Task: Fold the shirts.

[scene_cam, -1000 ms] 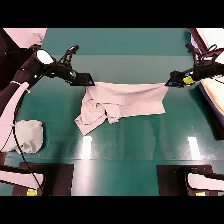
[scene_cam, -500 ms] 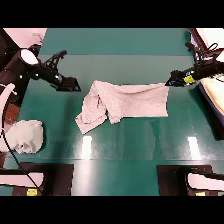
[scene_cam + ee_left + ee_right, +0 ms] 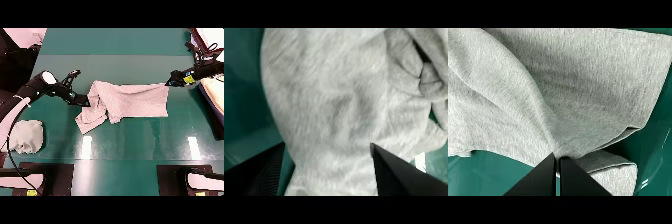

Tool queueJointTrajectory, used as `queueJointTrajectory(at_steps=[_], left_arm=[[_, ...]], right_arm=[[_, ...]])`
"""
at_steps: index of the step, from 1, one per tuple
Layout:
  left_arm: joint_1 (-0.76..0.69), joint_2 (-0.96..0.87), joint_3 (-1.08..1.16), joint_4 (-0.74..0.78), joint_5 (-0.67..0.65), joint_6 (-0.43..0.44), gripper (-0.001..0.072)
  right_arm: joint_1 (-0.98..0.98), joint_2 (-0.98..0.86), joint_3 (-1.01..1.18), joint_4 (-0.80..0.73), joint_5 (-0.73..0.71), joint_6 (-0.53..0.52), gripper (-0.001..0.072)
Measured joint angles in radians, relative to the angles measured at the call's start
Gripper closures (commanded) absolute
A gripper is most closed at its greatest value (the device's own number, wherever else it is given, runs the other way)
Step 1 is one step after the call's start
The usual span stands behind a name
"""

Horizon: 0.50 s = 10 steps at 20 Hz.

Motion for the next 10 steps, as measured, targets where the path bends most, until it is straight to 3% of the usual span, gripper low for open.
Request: queueJointTrajectory(at_steps=[1, 2, 5, 6, 10], left_arm=[[-0.005, 0.0, -0.004, 0.001, 0.018, -0.005, 0.037], [-0.009, 0.0, -0.008, 0.001, 0.034, -0.012, 0.052], [-0.018, 0.0, -0.012, 0.0, 0.058, -0.023, 0.0529], [-0.018, 0.0, -0.013, 0.0, 0.064, -0.027, 0.0681], [-0.017, 0.006, -0.006, 0.005, 0.069, -0.046, 0.0684]], right_arm=[[0.0, 0.0, 0.0, 0.0, 0.002, 0.0, 0.0699], [0.0, 0.0, 0.0, 0.0, 0.004, 0.0, 0.0699], [0.0, 0.0, 0.0, 0.0, 0.01, 0.0, 0.0699], [0.0, 0.0, 0.0, 0.0, 0.011, 0.0, 0.0699], [-0.001, 0.011, 0.0, -0.002, 0.013, 0.0, 0.0699]])
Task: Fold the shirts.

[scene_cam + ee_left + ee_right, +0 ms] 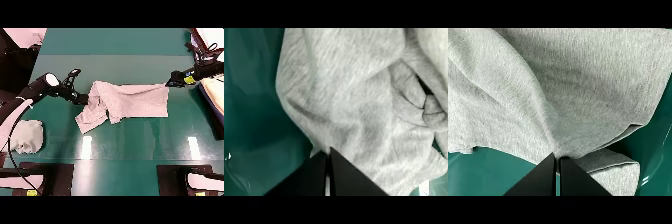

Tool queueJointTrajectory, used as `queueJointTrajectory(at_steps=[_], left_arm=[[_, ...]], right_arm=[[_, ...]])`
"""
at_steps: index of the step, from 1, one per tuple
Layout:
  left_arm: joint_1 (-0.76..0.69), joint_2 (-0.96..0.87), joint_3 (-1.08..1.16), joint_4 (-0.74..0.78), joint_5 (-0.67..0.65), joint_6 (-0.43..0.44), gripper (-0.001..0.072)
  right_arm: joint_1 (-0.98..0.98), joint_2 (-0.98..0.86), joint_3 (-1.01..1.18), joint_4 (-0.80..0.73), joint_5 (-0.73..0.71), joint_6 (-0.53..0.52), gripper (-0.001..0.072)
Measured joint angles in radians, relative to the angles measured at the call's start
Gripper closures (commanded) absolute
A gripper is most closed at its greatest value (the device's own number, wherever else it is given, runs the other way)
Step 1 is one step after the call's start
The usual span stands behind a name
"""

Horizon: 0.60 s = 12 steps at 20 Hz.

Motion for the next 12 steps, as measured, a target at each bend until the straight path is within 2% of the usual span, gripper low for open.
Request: queueJointTrajectory(at_steps=[6, 12], left_arm=[[0.064, 0.195, 0.183, 0.17, -0.017, -0.025, 0.0683], [0.09, 0.458, 0.463, 0.273, -0.028, 0.075, 0.0683]], right_arm=[[-0.087, 0.165, 0.003, -0.005, -0.067, -0.005, 0.07], [-0.188, 0.41, 0.003, 0.003, -0.145, -0.026, 0.07]])
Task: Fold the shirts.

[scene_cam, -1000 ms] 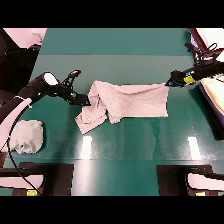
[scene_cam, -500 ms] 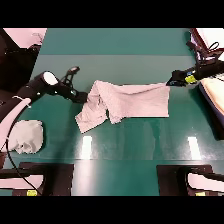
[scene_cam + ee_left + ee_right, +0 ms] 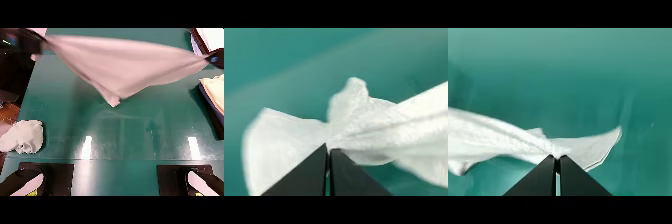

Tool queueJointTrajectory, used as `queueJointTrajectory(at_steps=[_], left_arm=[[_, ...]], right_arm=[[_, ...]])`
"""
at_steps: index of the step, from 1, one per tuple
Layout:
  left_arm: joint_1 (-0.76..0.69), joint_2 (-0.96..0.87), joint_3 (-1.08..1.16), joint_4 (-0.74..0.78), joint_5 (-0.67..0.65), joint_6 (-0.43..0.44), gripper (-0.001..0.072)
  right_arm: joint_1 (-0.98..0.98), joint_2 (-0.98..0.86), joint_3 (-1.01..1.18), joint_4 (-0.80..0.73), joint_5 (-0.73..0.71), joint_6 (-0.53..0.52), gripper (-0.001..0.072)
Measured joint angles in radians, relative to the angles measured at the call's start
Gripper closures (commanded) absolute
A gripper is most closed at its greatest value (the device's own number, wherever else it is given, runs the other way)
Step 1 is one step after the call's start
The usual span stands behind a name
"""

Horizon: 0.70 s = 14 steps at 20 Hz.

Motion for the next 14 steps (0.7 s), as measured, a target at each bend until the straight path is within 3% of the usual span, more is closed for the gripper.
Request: queueJointTrajectory(at_steps=[7, 11, 14], left_arm=[[0.004, 0.132, 0.336, 0.028, -0.09, 0.05, 0.0683], [0.004, 0.145, 0.475, 0.024, -0.151, 0.054, 0.0683], [0.004, 0.117, 0.425, 0.02, -0.2, 0.053, 0.0683]], right_arm=[[-0.032, 0.241, 0.001, 0.004, -0.044, -0.014, 0.07], [-0.034, 0.293, 0.001, 0.002, 0.059, 0.034, 0.07], [-0.018, 0.236, 0.001, -0.004, 0.198, 0.08, 0.07]])
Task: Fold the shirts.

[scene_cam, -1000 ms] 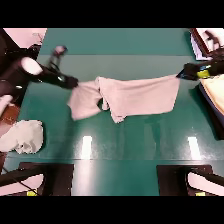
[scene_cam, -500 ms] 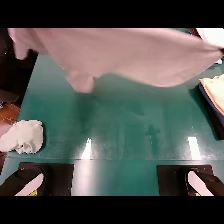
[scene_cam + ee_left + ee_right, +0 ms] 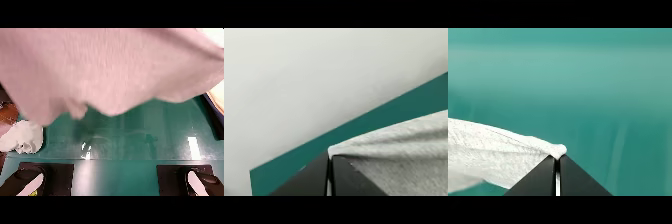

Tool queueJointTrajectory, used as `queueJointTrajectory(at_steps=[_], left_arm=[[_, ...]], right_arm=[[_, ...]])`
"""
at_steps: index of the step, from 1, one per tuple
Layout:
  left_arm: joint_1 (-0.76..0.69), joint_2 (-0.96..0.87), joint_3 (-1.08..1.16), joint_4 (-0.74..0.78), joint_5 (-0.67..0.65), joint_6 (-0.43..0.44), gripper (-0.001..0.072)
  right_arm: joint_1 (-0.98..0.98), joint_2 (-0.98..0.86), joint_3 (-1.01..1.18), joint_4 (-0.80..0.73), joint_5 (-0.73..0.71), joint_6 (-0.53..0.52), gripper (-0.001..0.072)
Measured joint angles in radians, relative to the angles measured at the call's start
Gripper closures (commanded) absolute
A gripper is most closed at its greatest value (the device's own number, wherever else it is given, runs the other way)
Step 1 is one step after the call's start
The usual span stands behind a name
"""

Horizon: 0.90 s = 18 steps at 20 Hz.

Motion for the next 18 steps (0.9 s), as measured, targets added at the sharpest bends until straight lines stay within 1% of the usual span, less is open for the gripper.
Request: queueJointTrajectory(at_steps=[3, 7, 10, 13, 14, 15, 16, 17, 18], left_arm=[[0.0, -0.093, -0.132, -0.011, -0.053, -0.002, 0.0683], [0.0, -0.301, -0.306, -0.068, -0.089, 0.008, 0.0682], [0.0, -0.492, -0.372, -0.108, -0.078, 0.031, 0.0682], [0.0, -0.644, -0.398, -0.14, -0.005, 0.039, 0.068], [0.001, -0.678, -0.401, -0.146, 0.03, 0.037, 0.0498], [0.002, -0.702, -0.404, -0.151, 0.06, 0.03, 0.0225], [0.004, -0.72, -0.406, -0.153, 0.084, 0.017, 0.0113], [0.008, -0.732, -0.405, -0.155, 0.105, 0.003, 0.0109], [0.016, -0.74, -0.399, -0.156, 0.114, -0.009, 0.0109]], right_arm=[[0.054, -0.13, -0.001, -0.01, 0.108, 0.027, 0.07], [0.113, -0.367, -0.001, -0.013, 0.167, 0.039, 0.07], [0.128, -0.549, -0.002, -0.049, 0.138, 0.033, 0.07], [0.131, -0.689, -0.002, -0.076, 0.052, 0.018, 0.0699], [0.131, -0.722, -0.002, -0.081, 0.019, 0.016, 0.0697], [0.131, -0.749, -0.002, -0.084, -0.016, 0.014, 0.0693], [0.131, -0.77, -0.002, -0.085, -0.053, 0.013, 0.0611], [0.131, -0.784, -0.001, -0.087, -0.088, 0.013, 0.033], [0.131, -0.794, 0.002, -0.089, -0.124, 0.011, 0.025]])
